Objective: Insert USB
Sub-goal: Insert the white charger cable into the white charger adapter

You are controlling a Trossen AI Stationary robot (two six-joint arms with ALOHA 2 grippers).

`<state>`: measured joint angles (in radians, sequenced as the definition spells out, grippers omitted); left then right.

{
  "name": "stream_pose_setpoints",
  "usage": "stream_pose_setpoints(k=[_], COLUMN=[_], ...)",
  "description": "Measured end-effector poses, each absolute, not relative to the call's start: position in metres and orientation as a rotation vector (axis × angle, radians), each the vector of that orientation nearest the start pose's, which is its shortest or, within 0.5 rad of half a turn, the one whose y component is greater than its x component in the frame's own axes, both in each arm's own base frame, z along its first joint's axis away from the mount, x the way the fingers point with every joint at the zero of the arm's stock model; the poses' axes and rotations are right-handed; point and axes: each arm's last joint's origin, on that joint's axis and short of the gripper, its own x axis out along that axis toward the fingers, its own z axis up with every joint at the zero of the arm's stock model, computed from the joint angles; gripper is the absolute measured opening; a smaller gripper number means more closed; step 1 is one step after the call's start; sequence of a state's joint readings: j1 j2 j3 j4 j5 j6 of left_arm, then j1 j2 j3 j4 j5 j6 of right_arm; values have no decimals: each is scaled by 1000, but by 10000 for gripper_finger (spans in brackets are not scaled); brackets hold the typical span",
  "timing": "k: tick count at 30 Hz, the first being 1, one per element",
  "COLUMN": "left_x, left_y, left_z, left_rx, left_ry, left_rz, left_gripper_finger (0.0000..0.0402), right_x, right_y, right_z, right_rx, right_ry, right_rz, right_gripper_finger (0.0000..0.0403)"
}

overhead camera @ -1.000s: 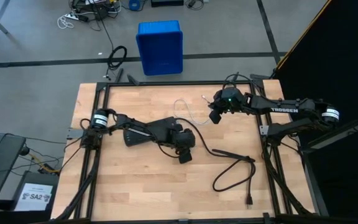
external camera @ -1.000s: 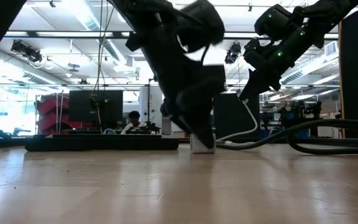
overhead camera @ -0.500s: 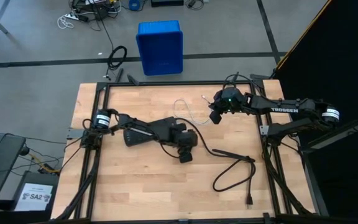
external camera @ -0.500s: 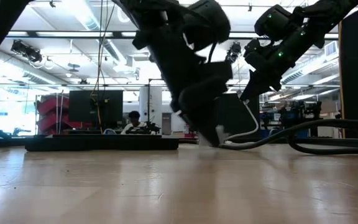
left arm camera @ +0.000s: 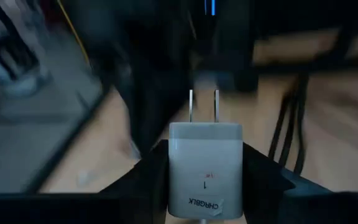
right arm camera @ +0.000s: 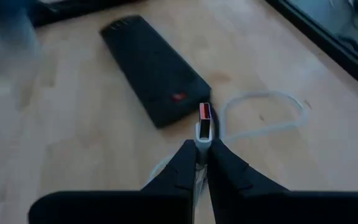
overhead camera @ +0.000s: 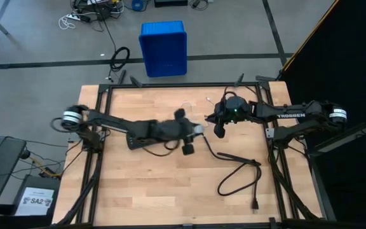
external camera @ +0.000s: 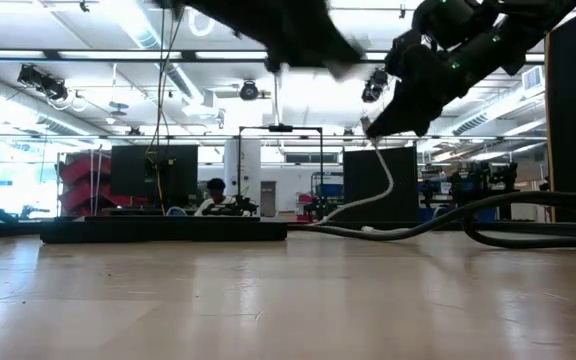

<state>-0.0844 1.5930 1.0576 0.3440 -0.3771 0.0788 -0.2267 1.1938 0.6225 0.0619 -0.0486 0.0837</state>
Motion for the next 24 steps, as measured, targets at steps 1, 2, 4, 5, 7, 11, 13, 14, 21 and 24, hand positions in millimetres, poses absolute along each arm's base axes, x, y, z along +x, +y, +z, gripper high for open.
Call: stream_pose_setpoints(k=[1,2,4,5,7,11,13,14,21,24], left_x=[349,339,320,312,300,290,290,290,299,308], left_y=[-17,-14,-7,-4,4,17,20,20,26,26], left_z=[280,282,279,275,266,247,243,243,244,239], left_rx=[97,69,-3,-48,-129,-214,-253,-267,-280,-304], left_ry=[101,-2,-198,-280,-396,-424,-422,-438,-448,-417], left_rz=[293,306,327,335,335,264,215,182,-111,-183], left_gripper_finger=[125,125,125,125,125,125,125,125,125,125], right_x=[241,242,243,244,246,258,266,269,289,293], right_y=[-51,-49,-44,-41,-38,-29,-26,-25,-24,-28], right_z=[219,218,216,215,212,206,203,201,184,179], right_rx=[144,139,134,128,107,71,80,88,183,225], right_ry=[458,410,323,287,250,214,186,165,7,-60], right_rz=[-184,-174,-192,-218,-280,-204,-113,-65,260,345], right_gripper_finger=[0,0,0,0,0,0,0,0,0,0])
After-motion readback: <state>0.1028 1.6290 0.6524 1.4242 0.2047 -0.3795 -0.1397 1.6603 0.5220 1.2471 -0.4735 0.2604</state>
